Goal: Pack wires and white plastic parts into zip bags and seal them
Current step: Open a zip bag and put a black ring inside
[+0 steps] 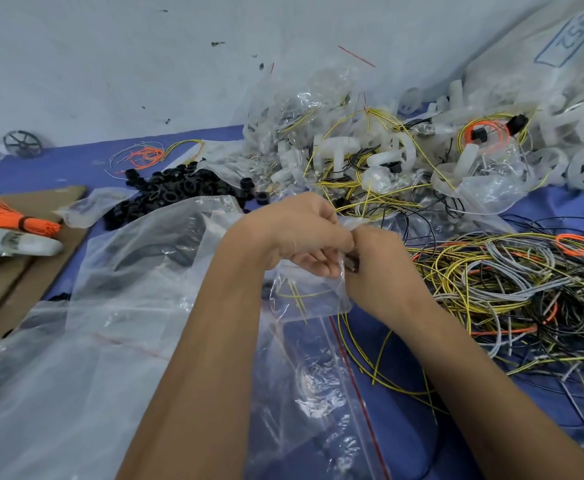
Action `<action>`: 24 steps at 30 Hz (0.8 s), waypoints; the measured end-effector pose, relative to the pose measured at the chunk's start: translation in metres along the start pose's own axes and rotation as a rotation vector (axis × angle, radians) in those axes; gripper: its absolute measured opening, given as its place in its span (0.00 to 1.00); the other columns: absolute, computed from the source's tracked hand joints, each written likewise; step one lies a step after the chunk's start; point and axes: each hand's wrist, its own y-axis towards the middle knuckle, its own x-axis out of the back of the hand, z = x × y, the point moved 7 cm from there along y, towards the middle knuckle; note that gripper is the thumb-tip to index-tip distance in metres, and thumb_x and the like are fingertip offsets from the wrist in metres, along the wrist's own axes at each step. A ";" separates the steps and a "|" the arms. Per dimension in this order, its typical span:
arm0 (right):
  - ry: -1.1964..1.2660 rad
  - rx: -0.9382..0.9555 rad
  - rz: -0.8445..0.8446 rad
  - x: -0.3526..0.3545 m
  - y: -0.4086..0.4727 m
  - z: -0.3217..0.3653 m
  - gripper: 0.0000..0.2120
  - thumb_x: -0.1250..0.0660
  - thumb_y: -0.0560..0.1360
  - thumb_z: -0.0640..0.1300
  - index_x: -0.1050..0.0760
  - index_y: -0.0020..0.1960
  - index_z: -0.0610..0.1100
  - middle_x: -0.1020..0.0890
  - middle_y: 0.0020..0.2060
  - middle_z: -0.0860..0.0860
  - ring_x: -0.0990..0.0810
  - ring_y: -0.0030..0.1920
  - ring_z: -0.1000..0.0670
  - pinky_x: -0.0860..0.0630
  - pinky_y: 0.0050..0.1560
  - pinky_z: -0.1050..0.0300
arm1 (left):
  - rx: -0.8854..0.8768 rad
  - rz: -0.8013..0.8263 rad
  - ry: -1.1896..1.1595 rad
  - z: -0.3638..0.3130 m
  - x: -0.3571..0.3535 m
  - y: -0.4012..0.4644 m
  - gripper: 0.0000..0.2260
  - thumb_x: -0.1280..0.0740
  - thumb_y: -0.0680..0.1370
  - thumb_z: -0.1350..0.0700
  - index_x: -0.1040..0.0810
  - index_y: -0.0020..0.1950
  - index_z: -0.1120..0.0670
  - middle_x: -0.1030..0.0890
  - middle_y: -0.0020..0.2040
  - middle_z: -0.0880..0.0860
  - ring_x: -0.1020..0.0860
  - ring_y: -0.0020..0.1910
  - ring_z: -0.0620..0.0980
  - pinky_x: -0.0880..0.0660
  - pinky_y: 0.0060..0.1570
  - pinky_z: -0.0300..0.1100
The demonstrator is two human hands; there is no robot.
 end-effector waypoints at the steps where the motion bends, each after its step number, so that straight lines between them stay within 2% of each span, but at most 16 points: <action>1: 0.072 -0.072 -0.001 -0.001 0.001 -0.006 0.09 0.30 0.71 0.35 0.27 0.45 0.45 0.25 0.38 0.53 0.23 0.38 0.49 0.32 0.34 0.62 | -0.003 0.000 -0.012 -0.001 -0.002 0.000 0.05 0.30 0.78 0.64 0.25 0.48 0.61 0.19 0.28 0.55 0.19 0.26 0.49 0.24 0.25 0.35; 2: 0.205 -0.140 0.012 -0.002 0.001 -0.011 0.10 0.29 0.71 0.33 0.26 0.48 0.43 0.22 0.40 0.52 0.22 0.38 0.51 0.29 0.36 0.63 | -0.006 -0.005 -0.019 -0.002 -0.003 0.001 0.04 0.31 0.78 0.65 0.25 0.47 0.61 0.19 0.28 0.55 0.19 0.25 0.49 0.24 0.25 0.35; 4: 0.565 -0.210 0.072 -0.008 0.001 -0.011 0.13 0.28 0.70 0.30 0.24 0.52 0.40 0.18 0.43 0.51 0.19 0.41 0.52 0.23 0.43 0.56 | -0.006 -0.032 -0.030 -0.003 -0.004 0.002 0.04 0.32 0.78 0.66 0.26 0.45 0.61 0.20 0.27 0.56 0.21 0.24 0.48 0.26 0.23 0.35; 5: 0.724 -0.209 0.098 -0.009 0.001 -0.008 0.13 0.28 0.70 0.28 0.23 0.50 0.40 0.17 0.43 0.51 0.19 0.42 0.53 0.23 0.46 0.54 | -0.003 -0.053 -0.040 -0.002 -0.003 0.003 0.04 0.33 0.79 0.66 0.26 0.44 0.61 0.20 0.27 0.56 0.21 0.23 0.47 0.27 0.22 0.34; 8: 0.927 -0.144 0.147 -0.011 -0.001 0.000 0.13 0.28 0.71 0.25 0.20 0.48 0.41 0.16 0.41 0.51 0.19 0.44 0.54 0.21 0.48 0.58 | -0.007 -0.110 -0.091 -0.002 0.004 0.004 0.07 0.34 0.78 0.66 0.26 0.41 0.60 0.21 0.25 0.55 0.22 0.22 0.47 0.28 0.21 0.34; 11: 0.861 -0.157 0.090 -0.010 0.000 -0.006 0.10 0.27 0.71 0.26 0.17 0.47 0.39 0.14 0.40 0.42 0.18 0.42 0.51 0.21 0.45 0.52 | -0.014 -0.094 -0.117 -0.002 0.007 0.002 0.07 0.33 0.78 0.65 0.26 0.40 0.60 0.21 0.26 0.55 0.22 0.23 0.47 0.27 0.21 0.34; 13: 0.803 -0.160 0.089 -0.011 0.001 -0.009 0.06 0.29 0.72 0.28 0.18 0.45 0.37 0.17 0.41 0.33 0.23 0.40 0.49 0.27 0.42 0.49 | -0.010 -0.074 -0.120 -0.001 0.007 0.001 0.07 0.33 0.78 0.65 0.25 0.40 0.60 0.21 0.26 0.55 0.23 0.23 0.47 0.27 0.22 0.34; 15: 0.796 -0.161 0.139 -0.015 0.001 -0.009 0.03 0.31 0.75 0.31 0.18 0.45 0.35 0.20 0.41 0.29 0.26 0.40 0.48 0.30 0.43 0.47 | -0.007 -0.064 -0.119 -0.001 0.007 0.001 0.06 0.33 0.78 0.65 0.25 0.41 0.60 0.21 0.26 0.55 0.22 0.23 0.48 0.27 0.22 0.34; 18: 0.729 -0.099 0.193 -0.018 0.000 -0.001 0.06 0.32 0.76 0.40 0.18 0.43 0.39 0.20 0.41 0.29 0.25 0.39 0.46 0.24 0.45 0.43 | -0.010 -0.045 -0.102 -0.001 0.008 0.000 0.06 0.33 0.78 0.65 0.26 0.42 0.60 0.21 0.27 0.55 0.22 0.24 0.48 0.27 0.22 0.34; 20: 0.641 -0.061 0.224 -0.019 0.000 0.001 0.06 0.32 0.76 0.35 0.19 0.42 0.41 0.19 0.40 0.32 0.22 0.38 0.42 0.20 0.46 0.33 | -0.018 -0.017 -0.088 -0.002 0.006 -0.001 0.06 0.34 0.78 0.65 0.26 0.41 0.60 0.20 0.28 0.56 0.22 0.24 0.49 0.27 0.23 0.35; 22: 0.543 -0.050 0.259 -0.022 0.000 -0.001 0.08 0.32 0.73 0.31 0.20 0.42 0.43 0.19 0.38 0.35 0.24 0.37 0.47 0.21 0.43 0.33 | -0.021 0.023 -0.069 -0.002 0.002 -0.003 0.06 0.34 0.78 0.66 0.26 0.42 0.60 0.20 0.29 0.56 0.21 0.24 0.49 0.26 0.23 0.35; 24: 0.483 -0.042 0.302 -0.025 -0.002 -0.001 0.07 0.28 0.71 0.32 0.21 0.42 0.43 0.18 0.36 0.38 0.24 0.37 0.49 0.21 0.41 0.36 | -0.021 0.073 -0.036 -0.003 -0.003 -0.004 0.05 0.35 0.79 0.66 0.26 0.43 0.61 0.19 0.29 0.57 0.20 0.24 0.49 0.25 0.23 0.35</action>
